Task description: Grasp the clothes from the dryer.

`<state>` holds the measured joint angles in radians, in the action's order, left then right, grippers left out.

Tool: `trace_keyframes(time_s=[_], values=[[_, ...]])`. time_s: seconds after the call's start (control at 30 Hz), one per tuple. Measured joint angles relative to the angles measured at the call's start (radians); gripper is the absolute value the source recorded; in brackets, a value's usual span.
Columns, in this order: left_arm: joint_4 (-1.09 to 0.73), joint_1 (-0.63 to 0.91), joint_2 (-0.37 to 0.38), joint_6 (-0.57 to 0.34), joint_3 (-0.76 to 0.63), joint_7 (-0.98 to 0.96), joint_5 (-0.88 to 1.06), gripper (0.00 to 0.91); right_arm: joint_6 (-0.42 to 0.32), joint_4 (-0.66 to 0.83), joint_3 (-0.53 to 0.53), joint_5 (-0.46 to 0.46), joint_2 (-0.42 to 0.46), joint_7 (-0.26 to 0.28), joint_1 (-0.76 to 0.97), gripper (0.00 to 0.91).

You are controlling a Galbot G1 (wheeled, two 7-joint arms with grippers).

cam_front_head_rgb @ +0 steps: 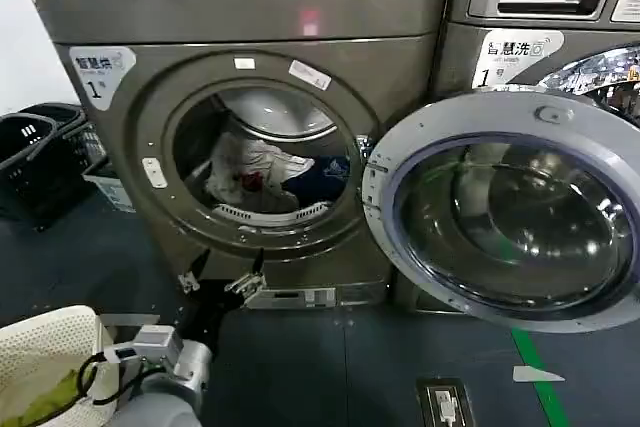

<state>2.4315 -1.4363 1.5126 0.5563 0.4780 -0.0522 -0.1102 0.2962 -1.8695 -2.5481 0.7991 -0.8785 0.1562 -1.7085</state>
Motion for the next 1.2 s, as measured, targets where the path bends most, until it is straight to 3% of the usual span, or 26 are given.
trace_keyframes(time_s=[1.2], values=[[0.014, -0.012, -0.011, 0.002, 0.004, 0.005, -0.009, 0.907, -0.012, 0.009, -0.020, 0.000, -0.004, 0.006, -0.013, 0.907]])
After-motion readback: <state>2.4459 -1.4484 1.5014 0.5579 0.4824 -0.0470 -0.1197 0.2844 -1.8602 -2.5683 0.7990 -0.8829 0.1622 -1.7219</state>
